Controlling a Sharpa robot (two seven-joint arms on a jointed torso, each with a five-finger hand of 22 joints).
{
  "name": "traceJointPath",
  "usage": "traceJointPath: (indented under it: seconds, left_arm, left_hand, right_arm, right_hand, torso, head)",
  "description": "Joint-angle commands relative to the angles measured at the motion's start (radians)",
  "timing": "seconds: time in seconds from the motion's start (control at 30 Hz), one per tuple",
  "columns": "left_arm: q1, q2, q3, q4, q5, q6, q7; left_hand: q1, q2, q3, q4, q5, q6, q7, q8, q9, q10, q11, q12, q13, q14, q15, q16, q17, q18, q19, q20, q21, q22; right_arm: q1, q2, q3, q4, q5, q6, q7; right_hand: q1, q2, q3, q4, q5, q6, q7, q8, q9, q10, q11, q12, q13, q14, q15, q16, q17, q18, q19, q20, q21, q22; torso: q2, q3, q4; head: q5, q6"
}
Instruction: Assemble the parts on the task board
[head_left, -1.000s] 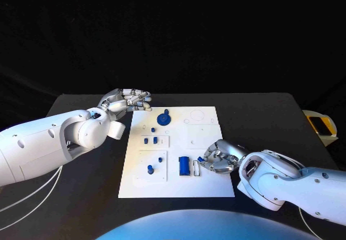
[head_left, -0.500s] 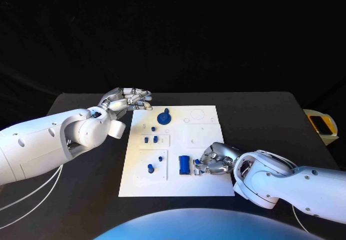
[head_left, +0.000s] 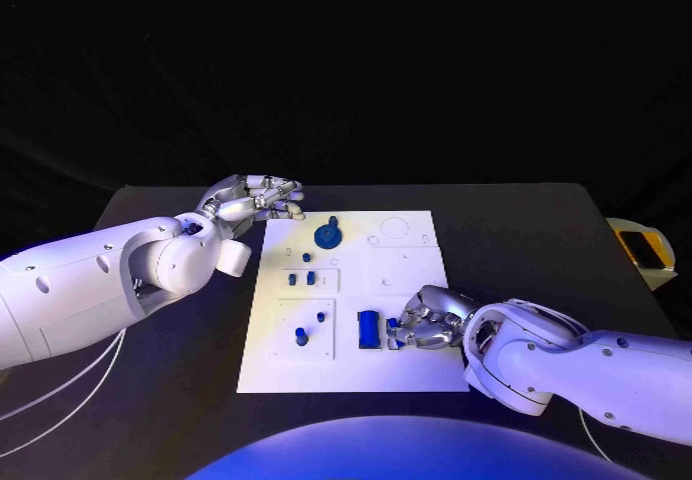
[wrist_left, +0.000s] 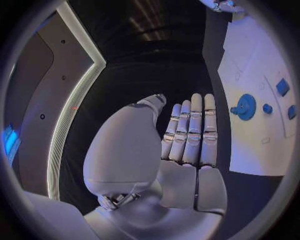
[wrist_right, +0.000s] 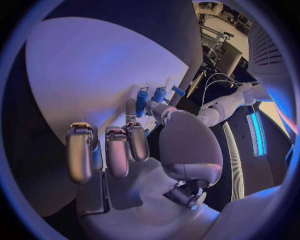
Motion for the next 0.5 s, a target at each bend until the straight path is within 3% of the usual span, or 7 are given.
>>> traceJointPath:
  seconds: [0.03, 0.2, 0.23, 0.27, 0.3, 0.5]
  left_arm:
    - [0.0, 0.001, 0.001, 0.003, 0.005, 0.012, 0.005]
    - [0.0, 0.0, 0.001, 0.003, 0.005, 0.012, 0.004]
    - [0.0, 0.0, 0.001, 0.003, 0.005, 0.012, 0.004]
    - [0.0, 0.0, 0.001, 0.003, 0.005, 0.012, 0.004]
    - [0.0, 0.0, 0.001, 0.003, 0.005, 0.011, 0.004]
    - [0.0, 0.0, 0.001, 0.002, 0.005, 0.011, 0.004]
  left_hand:
    - [0.004, 0.007, 0.002, -0.005, -0.002, -0.004, -0.004, 0.006, 0.001, -0.007, 0.002, -0.003, 0.0, -0.009, 0.001, 0.003, 0.001, 0.011, 0.005, 0.002, -0.004, -0.001]
    - [0.004, 0.007, 0.002, -0.005, -0.002, -0.004, -0.003, 0.006, 0.001, -0.008, 0.002, -0.003, 0.0, -0.009, 0.001, 0.003, 0.001, 0.011, 0.005, 0.002, -0.004, -0.001]
    - [0.004, 0.007, 0.002, -0.005, -0.002, -0.004, -0.003, 0.006, 0.001, -0.008, 0.002, -0.003, 0.0, -0.009, 0.001, 0.003, 0.001, 0.011, 0.005, 0.002, -0.004, -0.001]
    - [0.004, 0.007, 0.002, -0.005, -0.002, -0.004, -0.003, 0.006, 0.001, -0.008, 0.002, -0.003, 0.0, -0.009, 0.001, 0.003, 0.001, 0.011, 0.005, 0.002, -0.004, -0.001]
    - [0.004, 0.007, 0.002, -0.005, -0.002, -0.004, -0.003, 0.006, 0.001, -0.008, 0.002, -0.003, 0.0, -0.009, 0.001, 0.003, 0.001, 0.011, 0.005, 0.002, -0.004, -0.001]
    - [0.003, 0.008, 0.002, -0.004, -0.002, -0.004, -0.003, 0.006, 0.001, -0.009, 0.003, -0.003, 0.0, -0.009, 0.001, 0.003, 0.002, 0.011, 0.006, 0.002, -0.004, -0.001]
  right_arm:
    - [-0.004, 0.004, -0.002, 0.001, -0.001, 0.026, -0.008]
    - [-0.004, 0.005, -0.002, 0.001, -0.004, 0.027, -0.009]
    - [-0.004, 0.005, -0.002, 0.001, -0.004, 0.027, -0.009]
    - [-0.004, 0.005, -0.002, 0.001, -0.005, 0.027, -0.009]
    - [-0.004, 0.005, -0.002, 0.001, -0.005, 0.028, -0.008]
    - [-0.004, 0.004, -0.002, 0.003, -0.008, 0.029, -0.005]
  right_hand:
    - [-0.017, -0.002, -0.01, 0.011, -0.01, 0.004, 0.002, -0.003, -0.005, 0.019, -0.007, 0.005, 0.136, 0.096, -0.006, -0.001, 0.222, -0.011, 0.063, -0.008, -0.003, 0.228]
    - [-0.057, -0.016, -0.054, 0.059, -0.09, 0.008, 0.003, -0.003, -0.015, 0.019, -0.006, 0.004, 0.136, 0.096, -0.005, -0.001, 0.221, -0.011, 0.062, -0.007, -0.006, 0.228]
    - [-0.066, -0.023, -0.066, 0.07, -0.084, 0.009, 0.003, -0.003, -0.017, 0.019, -0.006, 0.004, 0.137, 0.096, -0.005, -0.001, 0.221, -0.011, 0.062, -0.007, -0.006, 0.228]
    - [-0.082, -0.04, -0.1, 0.091, -0.012, 0.01, 0.001, -0.002, -0.018, 0.019, -0.008, 0.003, 0.137, 0.096, -0.006, -0.001, 0.221, -0.011, 0.062, -0.008, -0.006, 0.228]
    - [-0.077, -0.042, -0.127, 0.102, 0.027, 0.01, 0.0, -0.001, -0.02, 0.019, -0.009, 0.003, 0.137, 0.096, -0.007, -0.001, 0.221, -0.011, 0.062, -0.01, -0.007, 0.228]
    - [-0.073, -0.047, -0.159, 0.115, 0.026, 0.009, 0.0, 0.0, -0.022, 0.018, -0.008, 0.001, 0.137, 0.096, -0.007, -0.001, 0.221, -0.01, 0.061, -0.01, -0.009, 0.227]
  torso:
    - [0.0, -0.0002, 0.0002]
    - [0.0, -0.0001, 0.0005]
    - [0.0, 0.0, 0.0004]
    - [0.0, 0.0002, 0.0004]
    - [0.0, 0.0001, 0.0003]
    - [0.0, 0.0002, -0.0003]
  head:
    - [0.0, -0.001]
    - [0.0, 0.0]
    - [0.0, 0.0]
    - [0.0, 0.0]
    - [0.0, 0.0]
    - [0.0, -0.003]
